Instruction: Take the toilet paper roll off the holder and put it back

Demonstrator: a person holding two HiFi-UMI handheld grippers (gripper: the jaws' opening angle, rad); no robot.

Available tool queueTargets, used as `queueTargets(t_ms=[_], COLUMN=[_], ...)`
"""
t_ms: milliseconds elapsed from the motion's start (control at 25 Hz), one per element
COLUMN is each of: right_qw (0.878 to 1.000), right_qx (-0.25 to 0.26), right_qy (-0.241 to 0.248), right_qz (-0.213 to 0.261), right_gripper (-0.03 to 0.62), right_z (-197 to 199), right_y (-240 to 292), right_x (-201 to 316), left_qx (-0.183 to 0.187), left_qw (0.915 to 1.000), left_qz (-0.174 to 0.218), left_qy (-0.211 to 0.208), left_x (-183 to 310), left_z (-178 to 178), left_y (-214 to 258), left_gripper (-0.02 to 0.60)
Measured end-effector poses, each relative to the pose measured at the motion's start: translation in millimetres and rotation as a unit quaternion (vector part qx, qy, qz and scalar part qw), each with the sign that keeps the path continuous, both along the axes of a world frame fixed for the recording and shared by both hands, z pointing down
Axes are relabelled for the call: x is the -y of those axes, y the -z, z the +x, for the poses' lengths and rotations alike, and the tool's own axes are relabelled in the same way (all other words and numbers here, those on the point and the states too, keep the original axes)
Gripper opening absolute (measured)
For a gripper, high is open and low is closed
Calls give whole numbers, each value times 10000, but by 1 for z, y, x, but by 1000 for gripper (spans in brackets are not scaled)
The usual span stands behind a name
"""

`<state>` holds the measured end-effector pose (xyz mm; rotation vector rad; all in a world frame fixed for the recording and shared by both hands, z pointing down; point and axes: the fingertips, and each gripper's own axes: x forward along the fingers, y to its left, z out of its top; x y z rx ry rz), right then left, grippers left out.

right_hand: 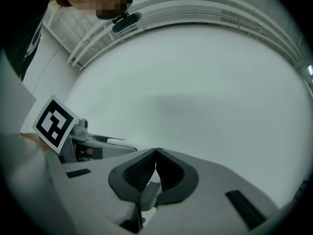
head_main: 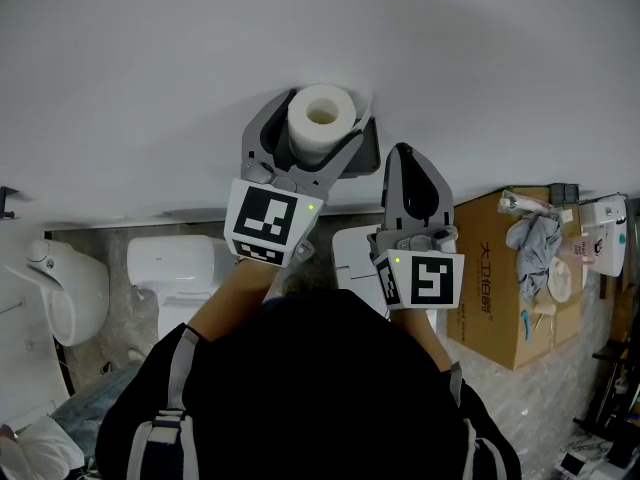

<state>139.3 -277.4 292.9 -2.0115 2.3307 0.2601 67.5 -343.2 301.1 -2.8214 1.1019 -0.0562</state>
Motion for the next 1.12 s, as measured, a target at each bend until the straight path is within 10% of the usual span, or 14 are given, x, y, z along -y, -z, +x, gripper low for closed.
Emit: queueTargets(t_ms=[600,880,1120], right_qw=[9994,9975,9968], right_qx=[12,24,-27], right_qy=[305,614,728], right_qz=[153,343,325], right_gripper=[18,18,18], right_z=[-22,-50,-66], right_y=[11,26,23], right_x=[-16,-29,-43], left_qx=[-431,-472,-474], left_qw=[9979,9940,9934], left_qz=[218,596,571], left_qy=[441,791,872], left_x=[-26,-58,-81], left_z=[-43,-84,-101], left_y=[47,59,41], left_gripper=[421,54,5])
